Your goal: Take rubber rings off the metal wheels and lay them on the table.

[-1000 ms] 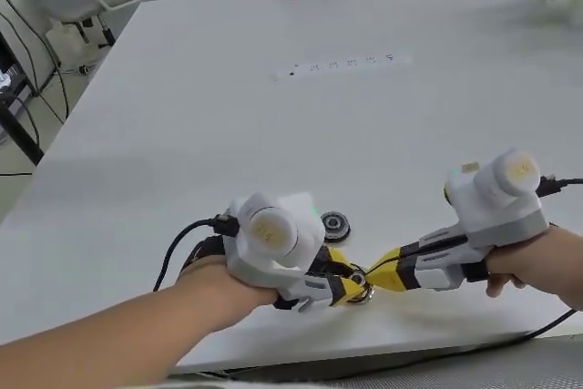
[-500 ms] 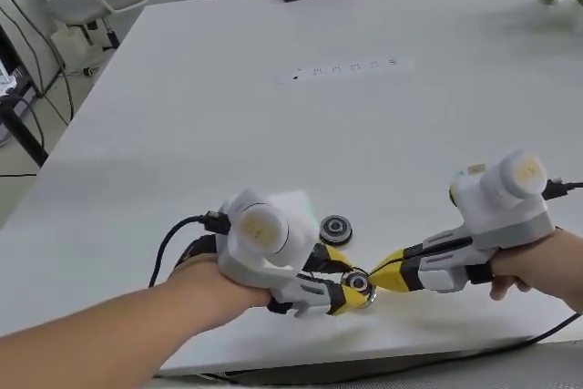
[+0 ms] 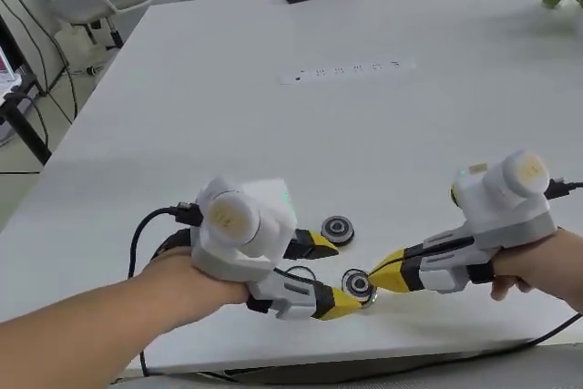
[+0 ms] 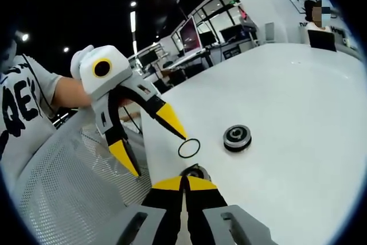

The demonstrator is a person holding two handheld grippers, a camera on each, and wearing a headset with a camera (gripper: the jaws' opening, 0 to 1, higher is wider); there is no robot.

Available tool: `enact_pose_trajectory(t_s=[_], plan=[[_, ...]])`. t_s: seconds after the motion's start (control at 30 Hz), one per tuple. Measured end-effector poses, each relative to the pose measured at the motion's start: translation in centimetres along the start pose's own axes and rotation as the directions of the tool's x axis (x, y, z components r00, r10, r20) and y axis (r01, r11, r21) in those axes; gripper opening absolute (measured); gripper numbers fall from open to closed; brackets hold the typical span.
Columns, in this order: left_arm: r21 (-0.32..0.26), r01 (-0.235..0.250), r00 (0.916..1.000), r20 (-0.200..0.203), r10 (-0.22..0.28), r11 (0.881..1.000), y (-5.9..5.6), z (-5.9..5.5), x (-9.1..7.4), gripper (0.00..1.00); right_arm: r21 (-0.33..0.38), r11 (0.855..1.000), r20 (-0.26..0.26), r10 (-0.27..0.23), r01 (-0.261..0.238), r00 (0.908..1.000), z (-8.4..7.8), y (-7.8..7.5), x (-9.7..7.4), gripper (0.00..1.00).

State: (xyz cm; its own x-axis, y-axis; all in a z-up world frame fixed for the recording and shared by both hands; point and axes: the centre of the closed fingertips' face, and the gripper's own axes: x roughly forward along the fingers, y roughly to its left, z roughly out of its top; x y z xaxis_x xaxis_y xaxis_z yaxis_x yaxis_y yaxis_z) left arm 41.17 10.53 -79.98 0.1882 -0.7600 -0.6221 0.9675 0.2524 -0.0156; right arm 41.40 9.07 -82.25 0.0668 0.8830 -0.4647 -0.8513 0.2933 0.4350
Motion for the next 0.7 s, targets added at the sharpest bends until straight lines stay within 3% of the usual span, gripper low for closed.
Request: enact_pose_trajectory(t_s=[0.3,0.7], plan=[[-0.023,-0.014,0.9998,0.013,0.015,1.0,0.0,-0.3,-1.7,0.45,-0.003,1.0,0.016,0.008,-0.008,0.9998,0.8,0.5,-0.1,0.0],[-0.06,-0.051,0.9982,0.029,0.053,0.997,1.1,-1.0,-4.2,0.53,-0.014,1.0,0.039,0.025,-0.025,0.9989,2.5,1.0,0.2,0.0]])
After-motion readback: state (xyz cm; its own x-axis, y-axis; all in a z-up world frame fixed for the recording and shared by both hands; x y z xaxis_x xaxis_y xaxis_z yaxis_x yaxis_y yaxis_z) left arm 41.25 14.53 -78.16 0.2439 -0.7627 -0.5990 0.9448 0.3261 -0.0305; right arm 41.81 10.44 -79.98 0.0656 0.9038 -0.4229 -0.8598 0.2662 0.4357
